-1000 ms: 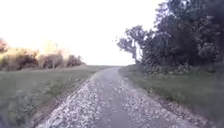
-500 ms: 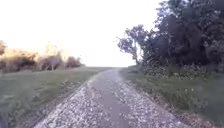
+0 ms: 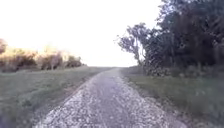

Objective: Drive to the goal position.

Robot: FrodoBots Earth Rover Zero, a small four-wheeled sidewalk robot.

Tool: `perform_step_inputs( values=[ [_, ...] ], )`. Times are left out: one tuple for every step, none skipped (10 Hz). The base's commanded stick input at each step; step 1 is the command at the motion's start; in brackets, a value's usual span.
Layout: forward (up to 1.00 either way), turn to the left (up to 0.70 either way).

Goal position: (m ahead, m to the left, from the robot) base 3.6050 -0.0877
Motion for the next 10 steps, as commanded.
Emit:
perform_step_inputs(
  values=[
    [0.67, 0.00],
    [0.67, 0.00],
    [0.67, 0.00],
    [0.67, 0.00],
    [0.67, 0.00],
    [0.67, 0.00],
    [0.67, 0.00],
    [0.67, 0.00],
    [0.67, 0.00],
    [0.67, 0.00]
  ],
)
